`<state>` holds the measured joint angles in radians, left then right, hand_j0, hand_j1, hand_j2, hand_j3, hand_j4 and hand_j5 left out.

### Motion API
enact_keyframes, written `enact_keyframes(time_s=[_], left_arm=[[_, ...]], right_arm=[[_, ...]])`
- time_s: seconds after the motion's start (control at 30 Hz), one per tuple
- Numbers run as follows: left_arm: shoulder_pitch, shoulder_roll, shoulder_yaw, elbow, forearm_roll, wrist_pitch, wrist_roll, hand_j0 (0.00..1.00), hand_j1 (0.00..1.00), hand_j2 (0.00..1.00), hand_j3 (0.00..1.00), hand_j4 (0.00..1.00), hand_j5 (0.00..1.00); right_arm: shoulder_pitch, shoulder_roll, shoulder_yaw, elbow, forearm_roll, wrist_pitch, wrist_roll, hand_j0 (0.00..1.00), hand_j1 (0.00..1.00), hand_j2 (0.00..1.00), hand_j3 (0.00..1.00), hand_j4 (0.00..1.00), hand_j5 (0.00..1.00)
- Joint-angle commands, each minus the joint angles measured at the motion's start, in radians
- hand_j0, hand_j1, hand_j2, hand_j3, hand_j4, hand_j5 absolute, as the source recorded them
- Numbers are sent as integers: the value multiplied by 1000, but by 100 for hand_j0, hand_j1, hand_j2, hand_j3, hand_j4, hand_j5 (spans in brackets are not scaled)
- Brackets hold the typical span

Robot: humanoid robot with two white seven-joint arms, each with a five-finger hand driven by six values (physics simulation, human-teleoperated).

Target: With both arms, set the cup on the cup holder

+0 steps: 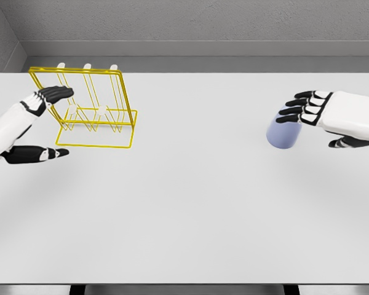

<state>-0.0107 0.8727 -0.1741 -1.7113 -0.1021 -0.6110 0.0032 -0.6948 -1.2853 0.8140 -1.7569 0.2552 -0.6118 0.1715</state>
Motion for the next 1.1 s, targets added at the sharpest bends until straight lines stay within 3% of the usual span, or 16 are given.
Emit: enact_keyframes(time_s=[0.0,0.2,0.27,0.3,0.37,0.4,0.47,0.57,0.6,0.7,0.77,0.87,0.93,1.03,1.07], left_arm=[[0,-26,-5,4,2,0,0,100,100,100,100,100,100],[-2,-50,-5,13,1,0,0,100,100,100,100,100,100],[-2,-66,-5,12,2,0,0,100,100,100,100,100,100],[-3,-78,-5,13,1,0,0,100,100,100,100,100,100],[2,-77,-7,12,-2,0,0,100,100,100,100,100,100],[17,-77,-13,10,-27,0,0,100,100,100,100,100,100],[8,-74,-102,12,-18,0,9,100,100,100,100,100,100],[-17,-77,-211,1,50,0,11,100,100,100,100,100,100],[-28,-77,-239,1,73,0,11,100,100,100,100,100,100],[-54,-72,-286,-5,153,0,11,100,100,100,100,100,100],[-60,-66,-335,-10,223,0,9,100,100,100,100,100,100],[-91,-60,-401,-10,306,0,0,100,100,100,100,100,100],[-94,-49,-423,-8,358,0,-58,100,100,100,100,100,100],[-95,-57,-438,-30,550,0,-285,100,100,100,100,100,100],[-97,-63,-441,-30,574,0,-319,100,100,100,100,100,100]], right_arm=[[0,3,1,0,-2,1,0,100,100,100,100,100,100],[-29,3,1,14,-19,1,-15,100,100,100,100,100,100],[-57,43,-1,45,-11,1,16,100,100,100,100,100,100],[-77,81,-12,83,-27,1,176,100,100,100,100,100,100],[-144,159,-13,137,-80,1,361,100,100,100,100,100,100],[-167,201,-12,166,-76,1,401,100,100,100,100,100,100],[-176,231,-16,197,-34,1,398,100,100,100,100,100,100],[-190,267,-10,223,-34,1,405,100,100,100,100,100,100],[-232,274,-1,249,-34,1,407,100,100,100,100,100,100],[-272,380,5,390,-14,1,439,100,100,100,100,100,100],[-324,445,79,494,22,1,439,100,100,100,100,100,100],[-334,486,123,565,84,1,439,100,100,100,100,100,100],[-348,469,123,599,105,1,439,100,100,100,100,100,100],[-361,431,123,591,127,1,439,100,100,100,100,100,100],[-364,423,123,586,130,1,439,100,100,100,100,100,100]])
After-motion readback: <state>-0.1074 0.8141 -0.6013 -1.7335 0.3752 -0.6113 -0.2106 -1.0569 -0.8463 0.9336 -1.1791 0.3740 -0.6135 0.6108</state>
